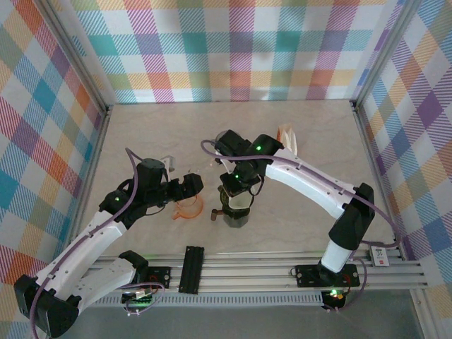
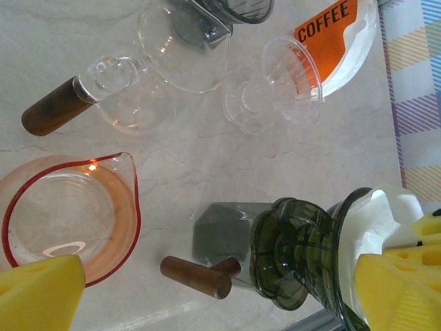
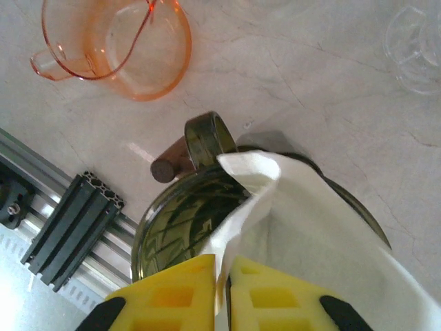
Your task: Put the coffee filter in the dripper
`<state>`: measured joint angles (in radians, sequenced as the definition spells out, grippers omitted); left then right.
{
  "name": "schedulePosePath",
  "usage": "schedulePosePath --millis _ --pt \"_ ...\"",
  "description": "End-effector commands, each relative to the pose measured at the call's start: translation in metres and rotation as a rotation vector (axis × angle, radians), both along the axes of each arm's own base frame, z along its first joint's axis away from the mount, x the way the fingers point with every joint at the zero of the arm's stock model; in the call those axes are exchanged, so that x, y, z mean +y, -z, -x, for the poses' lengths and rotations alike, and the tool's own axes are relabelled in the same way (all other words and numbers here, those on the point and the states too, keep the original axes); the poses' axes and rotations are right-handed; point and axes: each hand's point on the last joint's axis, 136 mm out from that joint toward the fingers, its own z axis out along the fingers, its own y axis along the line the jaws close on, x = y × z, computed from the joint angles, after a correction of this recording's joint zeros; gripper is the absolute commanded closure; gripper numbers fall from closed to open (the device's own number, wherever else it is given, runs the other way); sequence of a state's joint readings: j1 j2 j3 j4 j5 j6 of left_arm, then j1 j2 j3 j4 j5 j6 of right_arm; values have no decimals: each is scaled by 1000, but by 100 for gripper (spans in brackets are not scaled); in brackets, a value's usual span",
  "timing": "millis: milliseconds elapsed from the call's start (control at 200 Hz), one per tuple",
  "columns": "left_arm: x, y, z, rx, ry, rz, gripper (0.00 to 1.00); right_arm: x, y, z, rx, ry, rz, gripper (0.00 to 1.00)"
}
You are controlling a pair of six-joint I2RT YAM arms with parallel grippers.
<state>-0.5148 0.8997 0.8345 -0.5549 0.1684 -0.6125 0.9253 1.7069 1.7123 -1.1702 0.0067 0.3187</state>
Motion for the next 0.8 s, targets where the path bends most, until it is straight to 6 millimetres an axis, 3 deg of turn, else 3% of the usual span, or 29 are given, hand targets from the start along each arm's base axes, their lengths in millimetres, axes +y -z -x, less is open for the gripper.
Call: schedulePosePath --millis 0,135,215,315,545,795 --pt "1 -16 2 -33 15 14 0 7 -3 0 -11 7 -35 80" --pt "2 -17 2 -38 8 12 0 7 -13 -2 -53 14 -83 62" --pt "2 -19 1 -37 9 10 0 5 -20 -2 -83 20 -112 46" --pt "1 -21 -1 -35 9 12 0 1 -26 -3 -116 34 -132 36" --pt "-12 -21 -3 -22 48 42 0 -15 -41 -5 -211 73 -179 24" --pt "-40 -24 -4 -26 131 17 5 -46 -52 -9 -300 153 -174 20"
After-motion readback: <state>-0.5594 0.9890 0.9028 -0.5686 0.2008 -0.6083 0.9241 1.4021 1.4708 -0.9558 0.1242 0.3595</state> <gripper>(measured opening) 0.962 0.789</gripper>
